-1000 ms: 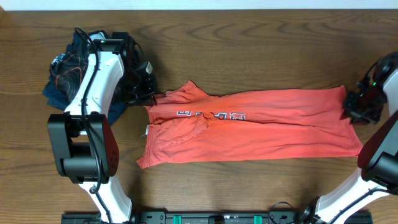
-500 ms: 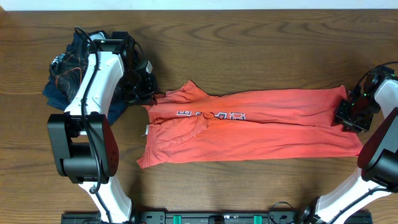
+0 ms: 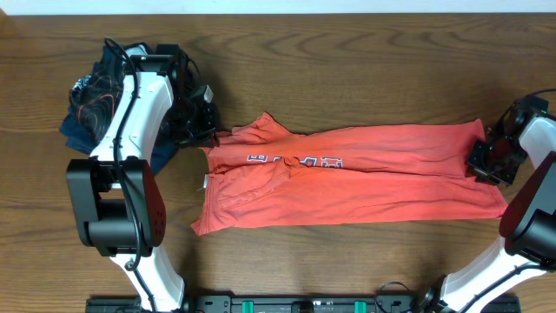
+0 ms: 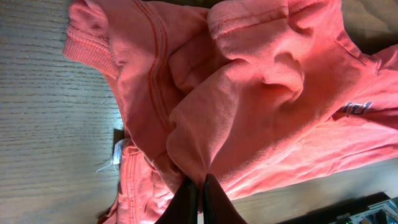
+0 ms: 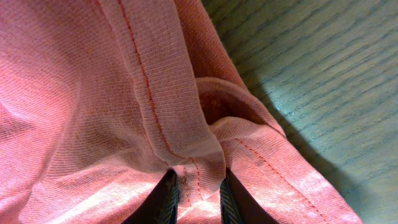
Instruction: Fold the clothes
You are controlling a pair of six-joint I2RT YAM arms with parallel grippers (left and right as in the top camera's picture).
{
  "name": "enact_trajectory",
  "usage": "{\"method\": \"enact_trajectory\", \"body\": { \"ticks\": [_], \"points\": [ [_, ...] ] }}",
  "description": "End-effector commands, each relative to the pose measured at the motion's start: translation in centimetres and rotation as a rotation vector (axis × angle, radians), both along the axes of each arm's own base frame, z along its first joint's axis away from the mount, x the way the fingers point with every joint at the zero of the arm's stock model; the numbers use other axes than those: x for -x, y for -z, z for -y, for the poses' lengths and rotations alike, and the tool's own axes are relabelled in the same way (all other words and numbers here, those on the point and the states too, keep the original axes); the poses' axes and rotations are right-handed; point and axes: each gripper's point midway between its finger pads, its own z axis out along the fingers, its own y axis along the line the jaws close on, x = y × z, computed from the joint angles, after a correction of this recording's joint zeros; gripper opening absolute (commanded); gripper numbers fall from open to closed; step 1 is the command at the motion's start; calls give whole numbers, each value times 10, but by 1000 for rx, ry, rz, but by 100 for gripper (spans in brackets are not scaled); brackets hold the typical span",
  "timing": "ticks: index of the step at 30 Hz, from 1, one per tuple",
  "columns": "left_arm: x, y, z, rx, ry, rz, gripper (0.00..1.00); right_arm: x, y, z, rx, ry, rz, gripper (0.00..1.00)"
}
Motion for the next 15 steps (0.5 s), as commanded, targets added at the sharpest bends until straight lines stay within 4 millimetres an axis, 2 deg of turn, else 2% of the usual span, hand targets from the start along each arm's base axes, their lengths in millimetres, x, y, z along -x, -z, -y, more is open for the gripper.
{"method": "enact_trajectory", "body": {
  "ticks": [1,6,15],
  "points": [
    [-3,-5,1,14,-2,14,6,-1,-2,-2,-6,10,7,22],
    [-4,-5,1,14,-2,17,6,-5,-13,0,6,10,29,24],
    [-4,-5,1,14,-2,17,6,-11,-15,3,17,10,53,20]
  ]
}}
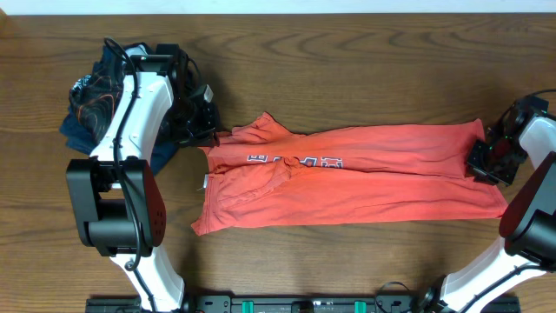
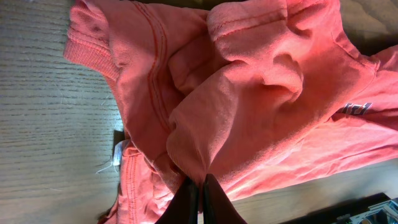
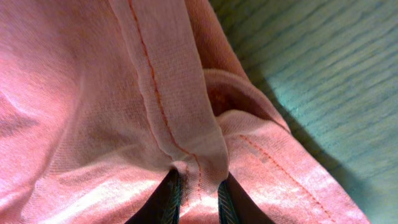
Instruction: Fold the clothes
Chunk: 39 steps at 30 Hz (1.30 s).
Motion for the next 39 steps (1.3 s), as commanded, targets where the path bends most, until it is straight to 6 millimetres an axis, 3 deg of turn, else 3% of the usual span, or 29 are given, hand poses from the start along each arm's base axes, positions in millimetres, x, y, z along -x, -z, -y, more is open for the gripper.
{"method": "enact_trajectory", "body": {
  "ticks": [1,5,11,19,29,39],
  "points": [
    [-3,-5,1,14,-3,13,6,-12,-14,4,25,7,52,20],
    [-3,-5,1,14,-3,13,6,-16,-16,7,31,7,66,18],
    [-3,-5,1,14,-3,14,6,-25,-22,6,17,6,100,1],
    [-11,-7,0,15,-6,50,6,-25,-30,6,7,8,89,1],
    [-31,-38,-5,18,-19,207,6,-52,-82,19,38,-6,153,1],
    [-21,-59,10,118,-16,213,6,-36,-89,21,15,0,101,1]
  ]
}}
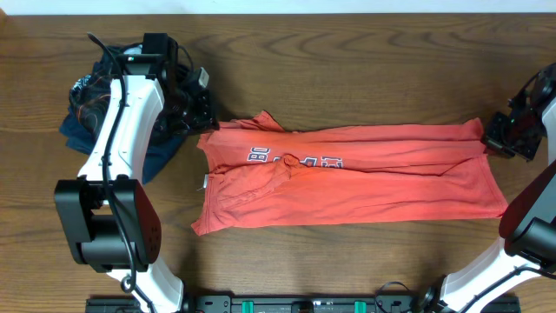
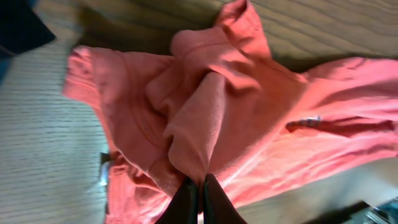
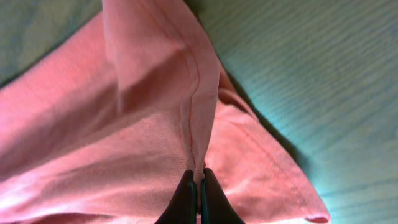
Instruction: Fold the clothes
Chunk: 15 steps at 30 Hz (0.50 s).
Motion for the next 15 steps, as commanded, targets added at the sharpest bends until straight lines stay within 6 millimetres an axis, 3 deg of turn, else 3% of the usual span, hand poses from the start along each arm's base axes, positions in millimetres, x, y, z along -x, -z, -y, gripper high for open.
{"method": "enact_trajectory", "body": {
  "ticks": [1,7,15],
  "points": [
    [1,-24,3,40,-2,38,6,-3,-21,13,25,12,46,1],
    [29,-22,-5,-1,-11,-72,6,12,-35,21,12,49,13,1],
    [59,-22,-5,-2,24,-188,6,42,-36,18,8,55,-116,1]
  ]
}}
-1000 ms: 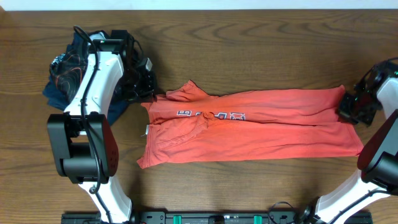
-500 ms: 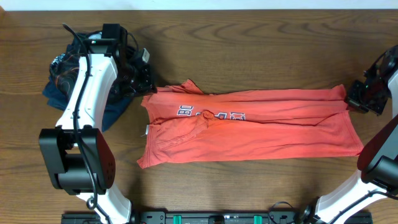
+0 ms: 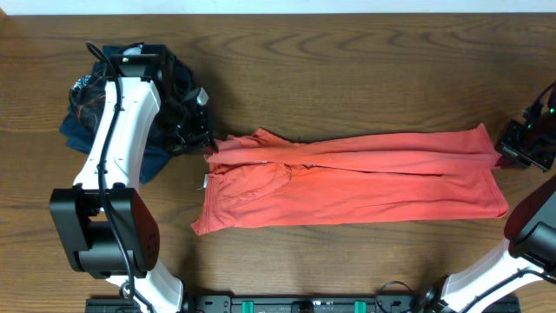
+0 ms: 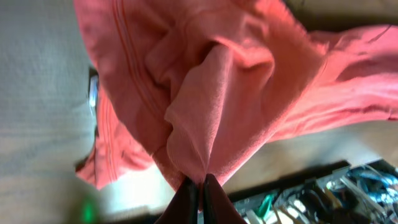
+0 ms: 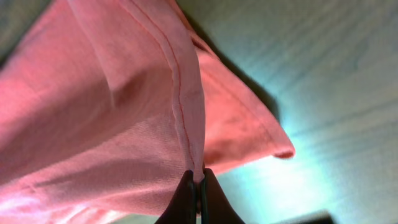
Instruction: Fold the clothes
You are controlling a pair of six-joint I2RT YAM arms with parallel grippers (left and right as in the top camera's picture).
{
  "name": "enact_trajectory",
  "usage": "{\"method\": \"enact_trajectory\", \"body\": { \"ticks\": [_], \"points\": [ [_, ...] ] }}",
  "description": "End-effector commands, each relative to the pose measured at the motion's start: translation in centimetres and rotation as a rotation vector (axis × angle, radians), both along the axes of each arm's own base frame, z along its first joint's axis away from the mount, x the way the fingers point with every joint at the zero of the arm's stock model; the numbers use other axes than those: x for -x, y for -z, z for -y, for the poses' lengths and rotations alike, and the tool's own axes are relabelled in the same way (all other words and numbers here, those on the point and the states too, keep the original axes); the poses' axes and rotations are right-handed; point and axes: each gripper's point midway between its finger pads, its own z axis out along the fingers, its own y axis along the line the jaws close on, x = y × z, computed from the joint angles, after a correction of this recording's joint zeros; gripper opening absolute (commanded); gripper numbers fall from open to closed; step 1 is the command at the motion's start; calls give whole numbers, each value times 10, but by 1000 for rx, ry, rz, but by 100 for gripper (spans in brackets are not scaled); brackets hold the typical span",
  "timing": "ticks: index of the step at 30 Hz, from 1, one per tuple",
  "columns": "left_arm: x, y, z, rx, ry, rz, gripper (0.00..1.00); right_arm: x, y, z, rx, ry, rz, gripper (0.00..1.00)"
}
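An orange-red shirt [image 3: 356, 178] lies stretched left to right across the wooden table [image 3: 347, 61], its top edge pulled taut. My left gripper [image 3: 207, 146] is shut on a bunch of shirt cloth [image 4: 211, 112] at the collar end, left of the shirt. My right gripper [image 3: 502, 156] is shut on the hemmed edge [image 5: 186, 106] at the shirt's far right end. In both wrist views the cloth hangs lifted off the table from the fingers [image 5: 186, 193]. The printed lettering on the shirt is hidden.
A dark blue patterned garment [image 3: 91, 109] lies crumpled at the table's left, under and beside my left arm [image 3: 122, 113]. The robot base rail [image 3: 304, 304] runs along the front edge.
Both grippers have shifted toward the front of the table with the shirt's top edge, which now lies over the printed lettering. The shirt looks narrower front to back.
At first both grippers sat on the shirt's top corners, the right one with its fingers apart around the hem. Then both were shut and farther back, the shirt lifted with lettering showing. Now the edge is over the lettering.
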Motion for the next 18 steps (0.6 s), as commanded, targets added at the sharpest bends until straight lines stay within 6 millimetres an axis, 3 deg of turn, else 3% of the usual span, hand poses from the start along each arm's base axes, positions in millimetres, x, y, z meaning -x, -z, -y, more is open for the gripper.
{"method": "enact_trajectory", "body": {
  "ticks": [1,6,15,18],
  "points": [
    [5,-9,-4,-9,22,13,6,6,-13,7,41,-9,-4,1],
    [13,-4,-3,-8,24,-23,6,18,-15,7,49,-14,-58,1],
    [25,-1,6,-8,63,-62,6,23,-15,6,49,-16,-78,1],
    [23,2,-4,-68,71,-50,6,22,-15,7,50,-16,-77,1]
  ]
}}
